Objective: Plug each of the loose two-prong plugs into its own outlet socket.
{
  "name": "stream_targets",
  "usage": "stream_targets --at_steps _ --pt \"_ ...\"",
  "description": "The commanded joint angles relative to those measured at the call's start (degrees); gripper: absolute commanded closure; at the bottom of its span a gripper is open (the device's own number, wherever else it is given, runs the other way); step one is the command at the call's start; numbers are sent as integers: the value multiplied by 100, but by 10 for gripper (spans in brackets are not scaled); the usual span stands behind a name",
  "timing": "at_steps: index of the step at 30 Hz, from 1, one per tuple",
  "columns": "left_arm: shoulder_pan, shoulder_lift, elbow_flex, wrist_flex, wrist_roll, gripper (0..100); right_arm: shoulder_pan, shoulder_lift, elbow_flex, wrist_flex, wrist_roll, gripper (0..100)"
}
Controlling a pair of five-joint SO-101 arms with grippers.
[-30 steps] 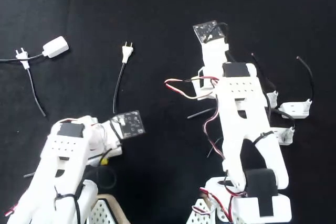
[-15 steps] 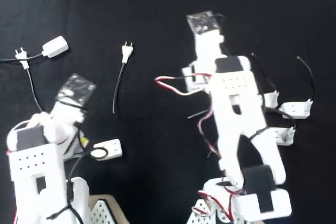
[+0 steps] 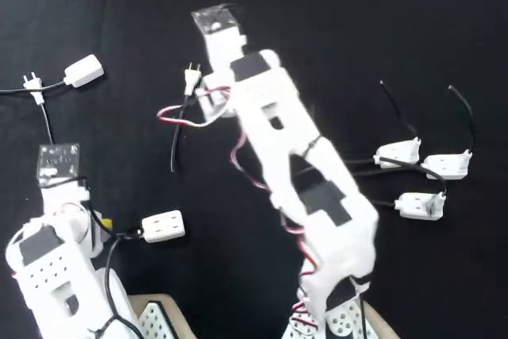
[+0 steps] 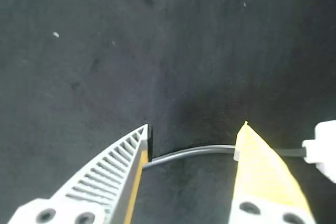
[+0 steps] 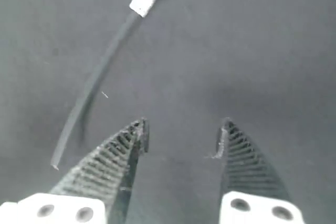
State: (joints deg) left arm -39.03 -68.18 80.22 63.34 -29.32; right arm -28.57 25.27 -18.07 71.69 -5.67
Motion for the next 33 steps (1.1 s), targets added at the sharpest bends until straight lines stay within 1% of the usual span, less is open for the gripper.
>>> stream_targets --at_steps 1,4,8,14,16,18,20,27,33 --pt "-66 -378 224 -97 -114 734 -396 418 -927 -62 -211 773" --pt "-84 -826 488 53 -396 734 -440 602 -1552 -44 -185 773" --pt "-101 -1653 804 325 -484 734 -308 629 -2343 229 -185 775" --pt "-75 -3279 1165 1196 -571 734 -484 1182 -2484 -26 -220 773" --pt "-84 -3727 1253 1398 -580 734 -510 1464 -2563 -255 -369 772" --pt "-84 -3613 1244 1371 -580 734 -475 1736 -2765 -440 -756 772" --pt "-84 -3481 1218 1336 -580 734 -387 2018 -3055 -475 -958 772" --pt "-84 -3481 1218 1336 -580 734 -360 3134 -4154 -448 -1037 772" --pt "-84 -3481 1226 1336 -580 734 -141 3837 -5218 0 -1178 771"
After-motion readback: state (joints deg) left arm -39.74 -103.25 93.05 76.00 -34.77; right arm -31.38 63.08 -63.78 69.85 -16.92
